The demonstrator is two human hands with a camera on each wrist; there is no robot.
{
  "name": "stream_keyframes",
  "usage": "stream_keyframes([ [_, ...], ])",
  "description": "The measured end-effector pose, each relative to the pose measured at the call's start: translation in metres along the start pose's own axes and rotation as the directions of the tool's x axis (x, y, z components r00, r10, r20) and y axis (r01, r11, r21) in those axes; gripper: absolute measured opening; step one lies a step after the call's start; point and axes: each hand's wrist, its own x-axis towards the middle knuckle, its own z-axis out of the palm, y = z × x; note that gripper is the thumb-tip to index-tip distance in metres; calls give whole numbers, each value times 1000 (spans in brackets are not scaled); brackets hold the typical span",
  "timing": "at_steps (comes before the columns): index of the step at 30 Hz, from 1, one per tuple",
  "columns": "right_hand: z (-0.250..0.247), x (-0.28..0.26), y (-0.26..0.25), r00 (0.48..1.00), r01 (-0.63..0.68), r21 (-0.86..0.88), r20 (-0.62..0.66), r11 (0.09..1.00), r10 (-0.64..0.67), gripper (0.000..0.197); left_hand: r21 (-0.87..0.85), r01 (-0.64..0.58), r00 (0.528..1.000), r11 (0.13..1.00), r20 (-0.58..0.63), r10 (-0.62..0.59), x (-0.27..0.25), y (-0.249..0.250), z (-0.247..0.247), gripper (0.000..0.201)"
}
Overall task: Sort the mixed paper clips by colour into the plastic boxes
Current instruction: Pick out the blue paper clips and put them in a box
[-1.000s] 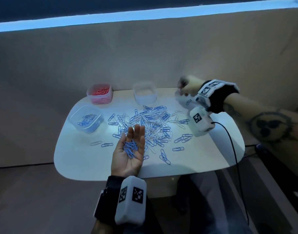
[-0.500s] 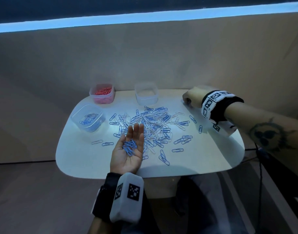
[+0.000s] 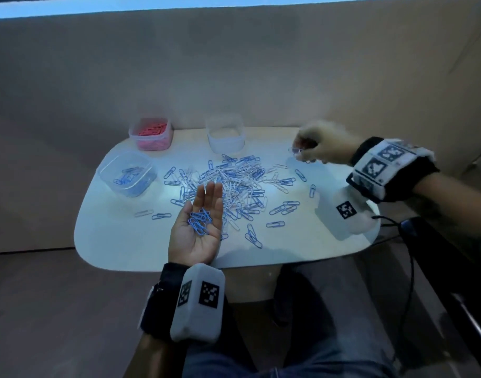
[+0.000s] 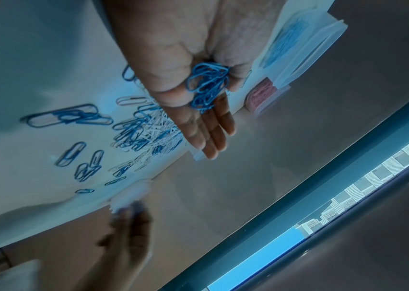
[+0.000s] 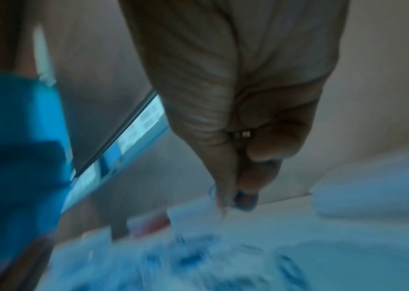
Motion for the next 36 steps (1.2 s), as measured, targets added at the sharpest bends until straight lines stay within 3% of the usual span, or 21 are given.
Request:
stream_keyframes([
  [4, 17, -35, 16, 996, 79, -516, 79, 853, -44, 24, 116, -123, 991, 986, -36, 128, -3, -2, -2, 36],
  [6, 22, -36, 21, 988, 149, -612, 117, 777, -97, 25, 85, -115, 990, 990, -68, 120, -5, -7, 5, 33],
  [8, 28, -34, 24, 975, 222, -684, 172, 695, -142, 22, -67, -110, 983, 992, -157, 99, -4, -13, 9, 36],
  [12, 34, -32, 22, 967, 250, -747, 222, 617, -123, 21, -107, -198, 976, 974, -110, 187, -4, -21, 23, 37],
  [14, 34, -28, 22, 969, 214, -724, 242, 656, -49, 21, -53, -204, 974, 978, -111, 197, -5, -31, 30, 35],
  [16, 33, -25, 23, 961, 157, -678, 273, 718, 47, 14, -58, -192, 979, 980, -77, 187, -9, -42, 41, 19],
  [19, 33, -23, 25, 939, 110, -625, 320, 773, 126, 5, -75, -192, 981, 978, -29, 191, -12, -53, 51, 24],
  [24, 37, -28, 25, 941, 63, -585, 305, 808, 148, 8, -98, -195, 979, 976, -73, 188, -10, -54, 56, 62],
  [30, 40, -32, 27, 967, 17, -522, 226, 853, 119, 18, -76, -179, 981, 981, -90, 172, -4, -58, 58, 62],
  [33, 36, -36, 22, 983, 18, -309, 180, 951, 40, 26, -51, -163, 982, 985, -105, 157, 2, -61, 56, 64],
  [36, 30, -45, -9, 991, 36, 155, 122, 987, -55, 24, -19, -160, 977, 987, -145, 156, 4, -64, 56, 64],
])
